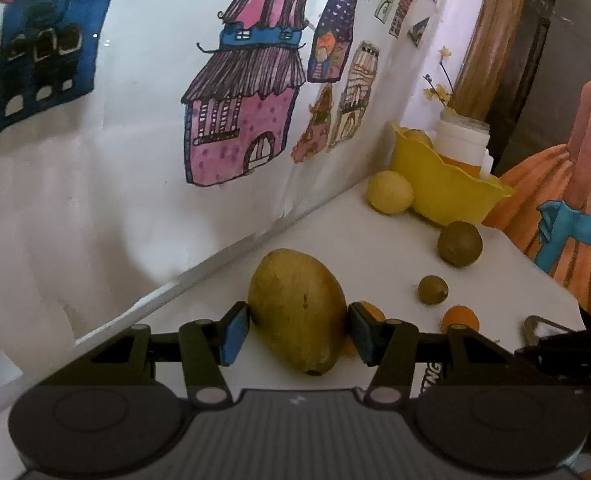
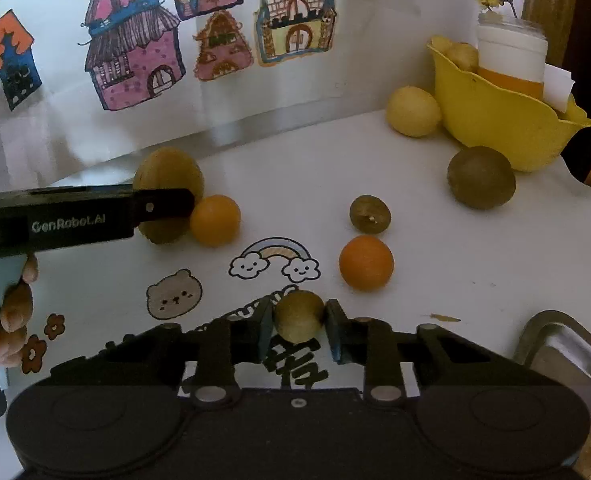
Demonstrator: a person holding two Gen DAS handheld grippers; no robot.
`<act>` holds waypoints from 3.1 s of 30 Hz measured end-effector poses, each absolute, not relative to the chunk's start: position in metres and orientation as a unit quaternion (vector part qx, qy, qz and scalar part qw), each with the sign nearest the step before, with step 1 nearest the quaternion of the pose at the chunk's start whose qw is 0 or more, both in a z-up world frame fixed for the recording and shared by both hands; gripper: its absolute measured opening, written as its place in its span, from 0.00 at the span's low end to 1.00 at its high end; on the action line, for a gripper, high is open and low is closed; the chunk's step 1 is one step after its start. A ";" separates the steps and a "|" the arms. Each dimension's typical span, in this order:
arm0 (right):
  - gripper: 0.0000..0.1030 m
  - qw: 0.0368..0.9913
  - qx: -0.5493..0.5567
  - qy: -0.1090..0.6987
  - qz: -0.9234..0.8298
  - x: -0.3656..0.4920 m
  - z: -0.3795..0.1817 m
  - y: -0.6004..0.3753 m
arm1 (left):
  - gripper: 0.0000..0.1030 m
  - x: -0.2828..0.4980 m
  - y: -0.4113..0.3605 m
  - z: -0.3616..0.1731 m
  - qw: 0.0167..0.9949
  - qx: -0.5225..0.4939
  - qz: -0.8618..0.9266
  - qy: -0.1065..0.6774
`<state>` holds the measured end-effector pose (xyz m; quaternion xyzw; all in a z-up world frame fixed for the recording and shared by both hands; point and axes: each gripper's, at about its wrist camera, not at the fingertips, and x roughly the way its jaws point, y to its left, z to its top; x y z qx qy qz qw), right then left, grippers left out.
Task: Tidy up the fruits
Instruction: 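Grasp the large yellow pear with the left tool while the right tool grasps a small brown fruit, then carry the pear in the left tool and small fruit in the right tool to the tray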
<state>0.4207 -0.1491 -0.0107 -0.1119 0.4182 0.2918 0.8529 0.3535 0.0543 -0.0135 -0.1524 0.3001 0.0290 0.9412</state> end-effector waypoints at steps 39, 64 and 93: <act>0.29 0.846 -0.104 0.415 0.318 0.341 -0.001 -0.181 | 0.56 0.298 0.025 -0.011 0.938 -0.091 -0.065 0.328; 0.29 0.890 -0.065 0.362 0.270 0.302 0.052 -0.263 | 0.56 0.260 -0.033 0.029 0.938 -0.100 -0.136 0.304; 0.29 0.923 -0.007 0.354 0.153 0.308 0.016 -0.410 | 0.40 0.286 -0.185 0.027 0.909 -0.029 -0.259 0.326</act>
